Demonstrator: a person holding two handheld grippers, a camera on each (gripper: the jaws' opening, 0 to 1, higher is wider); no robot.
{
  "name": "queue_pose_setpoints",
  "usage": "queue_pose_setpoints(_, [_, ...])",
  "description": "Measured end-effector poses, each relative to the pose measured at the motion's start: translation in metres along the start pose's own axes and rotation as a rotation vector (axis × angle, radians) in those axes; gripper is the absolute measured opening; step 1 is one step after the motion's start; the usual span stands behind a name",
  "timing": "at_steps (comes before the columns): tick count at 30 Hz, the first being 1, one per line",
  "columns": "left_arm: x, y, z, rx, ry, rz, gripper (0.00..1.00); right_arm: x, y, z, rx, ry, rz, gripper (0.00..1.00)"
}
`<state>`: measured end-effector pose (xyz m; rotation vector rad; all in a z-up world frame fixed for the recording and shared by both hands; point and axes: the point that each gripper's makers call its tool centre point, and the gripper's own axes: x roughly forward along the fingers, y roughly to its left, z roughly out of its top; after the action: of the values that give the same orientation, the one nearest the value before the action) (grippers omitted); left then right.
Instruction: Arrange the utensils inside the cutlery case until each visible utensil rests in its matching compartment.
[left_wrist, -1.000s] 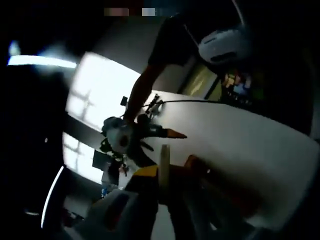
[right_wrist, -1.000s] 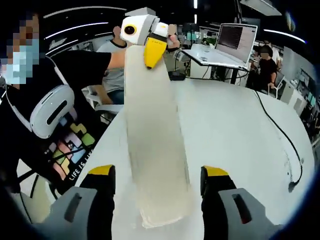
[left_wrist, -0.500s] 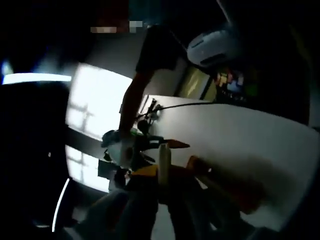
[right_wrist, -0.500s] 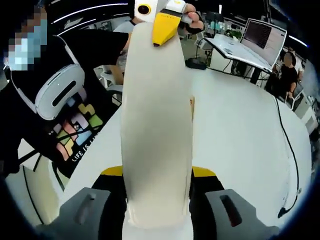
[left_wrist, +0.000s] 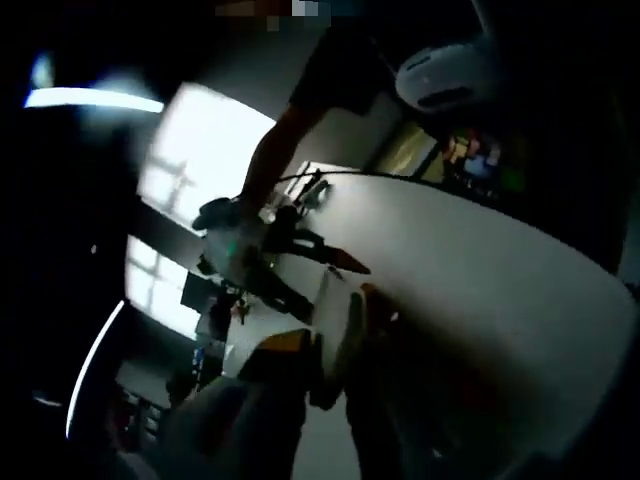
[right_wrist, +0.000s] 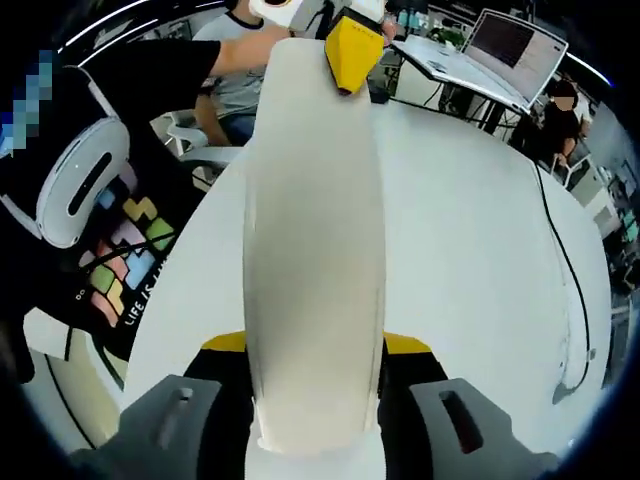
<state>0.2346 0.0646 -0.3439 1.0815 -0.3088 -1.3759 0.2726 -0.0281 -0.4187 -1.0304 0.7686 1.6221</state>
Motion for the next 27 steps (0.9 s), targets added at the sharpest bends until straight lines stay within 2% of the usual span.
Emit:
queue_pose_setpoints(2, [-0.001,-0.001,-0.010,-0.078,0.022,-0.006,0.17,0.006,-0.001,-0.002,0.002,0.013,0.001,0.47])
queue_pose_setpoints(3, [-0.001,0.003,-0.012,-0.121,0.011,0.017,0.17,0.011,0.001,-0.003,0.007,0.015,-0.006,0.47])
queue_pose_setpoints(4, [-0.001,0.000,-0.015,-0.157,0.025,-0.001,0.18,0.013,0.002,-0.004,0.011,0.016,-0.005,0.47])
queue_pose_setpoints(6, [-0.003,-0.010,-0.030,-0.272,0.105,-0.056,0.23,0.016,0.005,-0.005,0.013,0.029,-0.007,0.47])
queue_pose_setpoints(8, [-0.003,-0.011,-0.037,-0.280,0.118,-0.052,0.30,0.019,0.007,-0.006,0.005,0.042,-0.023,0.47])
queue_pose_setpoints(10, [-0.005,-0.014,-0.039,-0.315,0.110,-0.062,0.27,0.021,0.011,-0.005,0.011,0.044,-0.021,0.47])
queue_pose_setpoints(12, [-0.007,-0.019,-0.040,-0.430,0.111,-0.076,0.36,0.024,0.012,-0.003,0.025,0.051,-0.027,0.47])
queue_pose_setpoints(13, [-0.009,-0.022,-0.043,-0.487,0.133,-0.088,0.45,0.024,0.010,-0.003,0.031,0.057,-0.030,0.47])
queue_pose_setpoints(14, [-0.011,-0.031,-0.045,-0.566,0.173,-0.129,0.57,0.025,0.011,-0.004,0.039,0.066,-0.033,0.47])
queue_pose_setpoints(15, [-0.013,-0.034,-0.048,-0.586,0.198,-0.138,0.63,0.026,0.011,-0.004,0.043,0.074,-0.039,0.47])
queue_pose_setpoints(16, [-0.015,-0.036,-0.051,-0.588,0.219,-0.138,0.66,0.028,0.011,-0.005,0.048,0.083,-0.046,0.47])
queue_pose_setpoints(18, [-0.020,-0.038,-0.055,-0.624,0.267,-0.133,0.66,0.031,0.015,-0.007,0.059,0.106,-0.058,0.47])
queue_pose_setpoints(20, [-0.023,-0.040,-0.052,-0.703,0.309,-0.137,0.69,0.031,0.012,-0.007,0.076,0.118,-0.075,0.47])
queue_pose_setpoints(22, [-0.022,-0.038,-0.050,-0.770,0.362,-0.114,0.68,0.031,0.013,-0.005,0.091,0.122,-0.077,0.47])
queue_pose_setpoints(24, [-0.021,-0.041,-0.047,-0.774,0.421,-0.137,0.64,0.032,0.014,-0.005,0.113,0.143,-0.081,0.47])
queue_pose_setpoints(27, [-0.017,-0.046,-0.046,-0.756,0.506,-0.174,0.66,0.034,0.020,-0.005,0.082,0.172,-0.073,0.47])
